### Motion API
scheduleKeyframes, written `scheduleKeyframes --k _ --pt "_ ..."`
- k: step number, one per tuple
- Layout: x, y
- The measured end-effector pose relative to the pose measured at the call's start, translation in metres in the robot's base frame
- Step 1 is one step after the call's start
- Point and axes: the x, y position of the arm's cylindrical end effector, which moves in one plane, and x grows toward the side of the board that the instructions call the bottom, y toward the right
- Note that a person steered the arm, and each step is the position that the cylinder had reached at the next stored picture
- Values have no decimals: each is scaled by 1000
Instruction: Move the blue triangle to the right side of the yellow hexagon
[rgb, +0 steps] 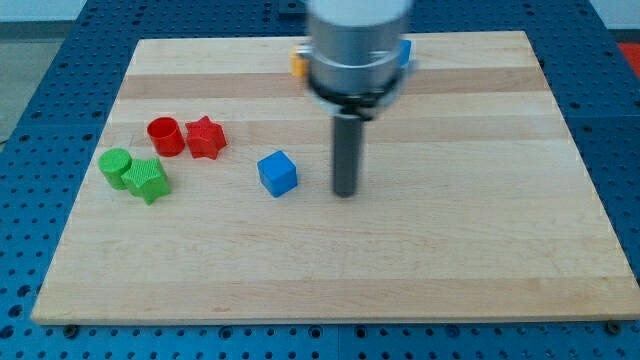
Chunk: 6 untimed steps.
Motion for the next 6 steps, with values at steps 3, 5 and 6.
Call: scheduleKeyframes --k 3,5,6 --pt "-47 44" --pt "-182 171" --pt "-243 136"
